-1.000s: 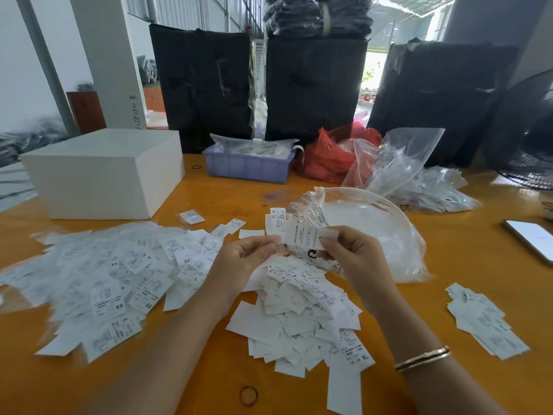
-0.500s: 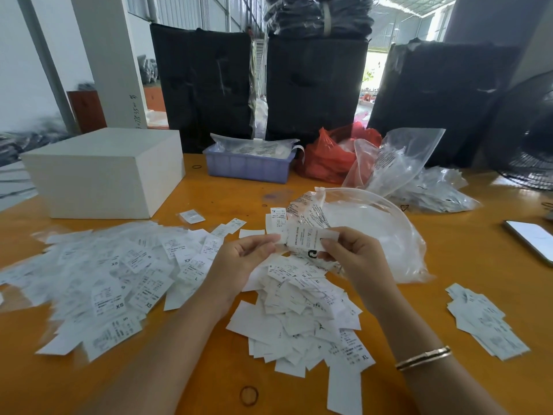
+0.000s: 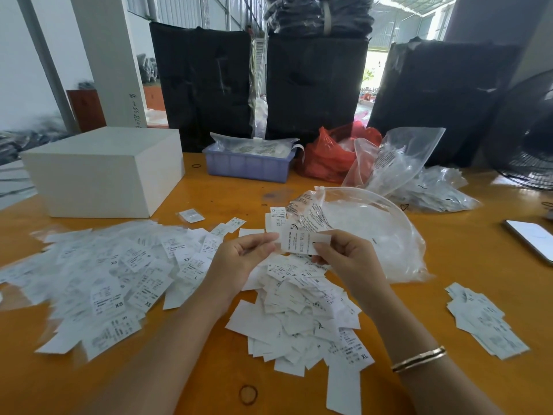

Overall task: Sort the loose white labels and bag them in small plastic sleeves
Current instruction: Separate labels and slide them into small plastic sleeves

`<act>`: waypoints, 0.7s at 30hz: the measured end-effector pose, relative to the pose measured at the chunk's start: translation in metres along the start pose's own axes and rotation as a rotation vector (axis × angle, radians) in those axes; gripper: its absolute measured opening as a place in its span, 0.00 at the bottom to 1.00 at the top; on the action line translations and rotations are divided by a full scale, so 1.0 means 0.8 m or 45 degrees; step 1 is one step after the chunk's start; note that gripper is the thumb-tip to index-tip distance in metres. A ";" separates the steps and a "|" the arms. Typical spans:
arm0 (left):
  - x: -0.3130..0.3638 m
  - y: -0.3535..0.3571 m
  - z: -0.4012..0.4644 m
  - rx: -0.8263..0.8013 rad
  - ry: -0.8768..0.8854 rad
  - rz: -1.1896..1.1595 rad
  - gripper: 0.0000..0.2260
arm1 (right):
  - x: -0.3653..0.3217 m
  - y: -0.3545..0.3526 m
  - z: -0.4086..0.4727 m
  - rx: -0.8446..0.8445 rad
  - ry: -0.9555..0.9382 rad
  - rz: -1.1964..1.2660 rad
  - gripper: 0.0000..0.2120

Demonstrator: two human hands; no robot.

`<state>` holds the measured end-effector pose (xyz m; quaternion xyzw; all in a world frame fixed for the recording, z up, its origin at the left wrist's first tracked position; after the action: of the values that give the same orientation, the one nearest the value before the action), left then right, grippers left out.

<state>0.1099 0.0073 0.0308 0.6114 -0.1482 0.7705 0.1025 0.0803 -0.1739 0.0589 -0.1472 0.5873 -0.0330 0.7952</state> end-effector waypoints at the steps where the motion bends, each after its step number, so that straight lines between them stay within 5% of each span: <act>1: 0.001 0.000 0.000 0.002 -0.001 0.004 0.06 | 0.000 0.002 0.000 -0.011 0.001 -0.020 0.11; 12: 0.007 0.013 -0.001 -0.083 0.074 0.214 0.05 | -0.001 0.029 -0.002 -0.179 0.034 -0.429 0.08; 14: 0.004 0.017 -0.001 -0.108 0.050 0.216 0.09 | 0.001 0.037 0.000 -0.203 0.030 -0.414 0.11; 17: 0.002 0.011 0.000 -0.065 0.017 0.191 0.02 | 0.006 0.034 0.002 -0.160 0.043 -0.297 0.12; 21: 0.002 0.007 -0.001 -0.043 0.010 0.149 0.09 | 0.006 0.023 0.002 -0.078 0.012 -0.165 0.13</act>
<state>0.1071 0.0023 0.0316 0.5968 -0.1962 0.7751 0.0681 0.0810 -0.1572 0.0503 -0.2092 0.5809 -0.0671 0.7838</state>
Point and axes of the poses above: each hand's wrist, its own z-axis towards the middle knuckle, its own y-axis out of the palm, x = y × z, the point moved 10 cm from there along z, towards the middle knuckle, and after that the axes turned 13 degrees about -x, right-handed, at the moved point
